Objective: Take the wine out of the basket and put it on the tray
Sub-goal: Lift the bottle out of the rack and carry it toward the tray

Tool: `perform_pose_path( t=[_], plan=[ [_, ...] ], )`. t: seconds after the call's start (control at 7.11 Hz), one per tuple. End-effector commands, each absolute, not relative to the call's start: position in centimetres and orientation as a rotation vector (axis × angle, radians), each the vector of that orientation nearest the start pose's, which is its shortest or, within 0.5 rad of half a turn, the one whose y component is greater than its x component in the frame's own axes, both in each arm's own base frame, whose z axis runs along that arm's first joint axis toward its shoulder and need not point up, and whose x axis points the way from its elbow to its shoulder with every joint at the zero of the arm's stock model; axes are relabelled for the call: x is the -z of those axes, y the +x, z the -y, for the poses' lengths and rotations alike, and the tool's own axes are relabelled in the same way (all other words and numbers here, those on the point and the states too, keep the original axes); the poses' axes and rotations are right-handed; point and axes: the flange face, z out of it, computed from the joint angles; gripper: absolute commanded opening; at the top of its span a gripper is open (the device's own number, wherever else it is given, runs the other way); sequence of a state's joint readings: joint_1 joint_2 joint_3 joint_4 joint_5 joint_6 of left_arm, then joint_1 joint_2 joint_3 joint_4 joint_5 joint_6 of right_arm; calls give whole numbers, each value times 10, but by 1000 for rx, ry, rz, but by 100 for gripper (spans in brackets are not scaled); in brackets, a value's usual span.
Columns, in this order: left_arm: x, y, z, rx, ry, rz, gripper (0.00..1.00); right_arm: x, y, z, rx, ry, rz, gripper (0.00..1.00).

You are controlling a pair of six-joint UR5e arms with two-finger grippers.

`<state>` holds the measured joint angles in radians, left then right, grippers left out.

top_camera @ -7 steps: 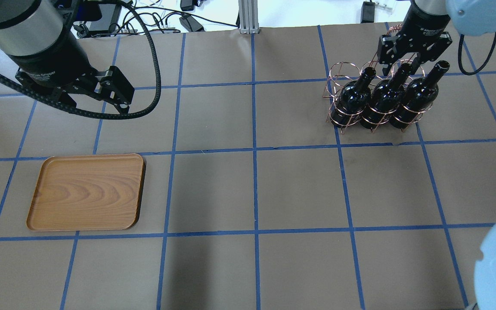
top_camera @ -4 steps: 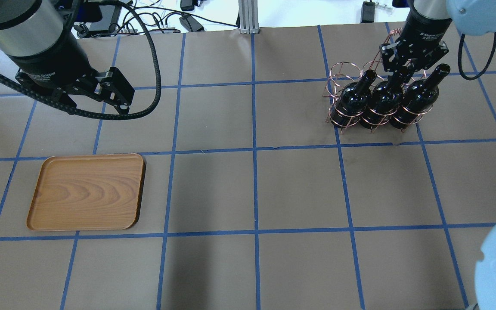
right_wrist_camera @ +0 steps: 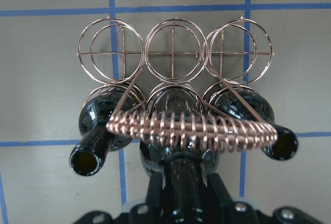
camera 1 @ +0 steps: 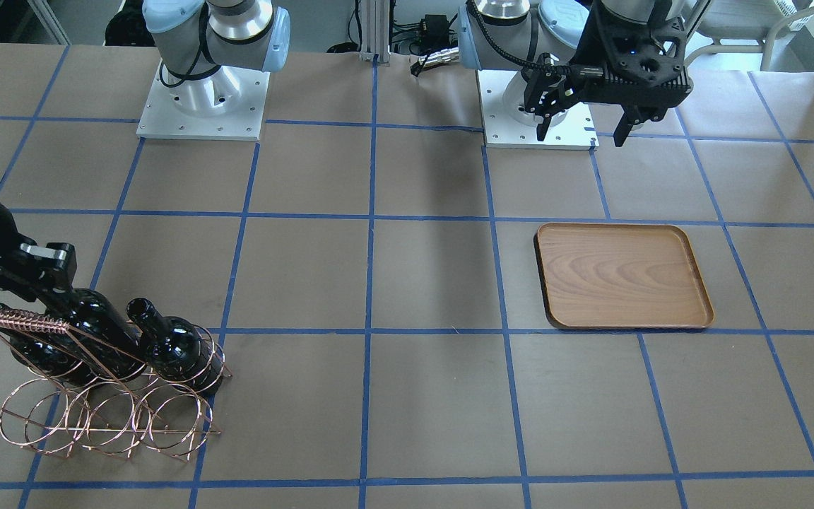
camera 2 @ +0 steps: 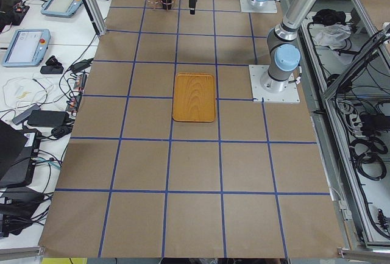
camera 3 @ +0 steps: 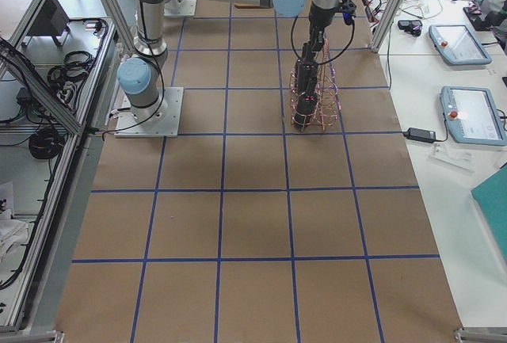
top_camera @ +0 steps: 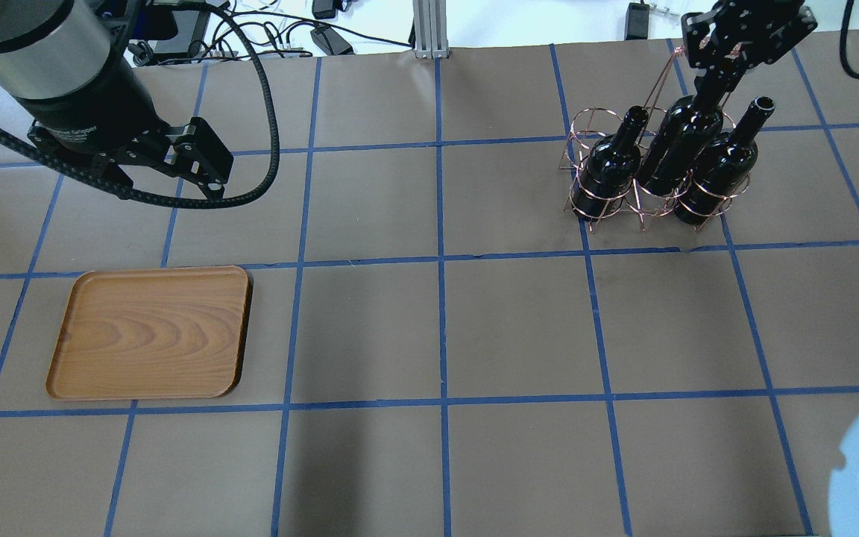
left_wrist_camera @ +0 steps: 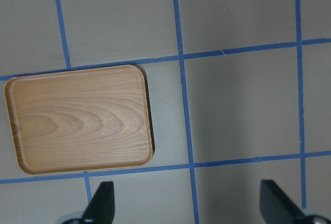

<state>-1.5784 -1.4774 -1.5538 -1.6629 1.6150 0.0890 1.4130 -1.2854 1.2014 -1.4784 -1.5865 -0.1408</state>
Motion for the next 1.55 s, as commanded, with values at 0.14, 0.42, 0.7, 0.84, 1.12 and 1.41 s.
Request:
perform_pose_path(
  t=[0.14,0.42,0.7,0.84,1.12,1.41],
  plan=[
    [-532,-132,449,21,151,-3090,100,-566,51,557,-112,40,-3134,10],
    [-533,-131,444,-4,170,-3077,100,-523,105,529,-259,171,-3069,5],
    [-534,-128,447,14,158,-3079,100,-499,220,510,-155,284,-3097,4],
    [-535,-124,447,16,146,-3079,100,-491,257,499,-167,288,-3096,4],
    [-535,-123,447,19,141,-3079,100,-474,357,456,-213,415,-3043,0],
    [-535,-123,447,19,146,-3079,100,-445,412,435,-285,472,-2921,0]
  ],
)
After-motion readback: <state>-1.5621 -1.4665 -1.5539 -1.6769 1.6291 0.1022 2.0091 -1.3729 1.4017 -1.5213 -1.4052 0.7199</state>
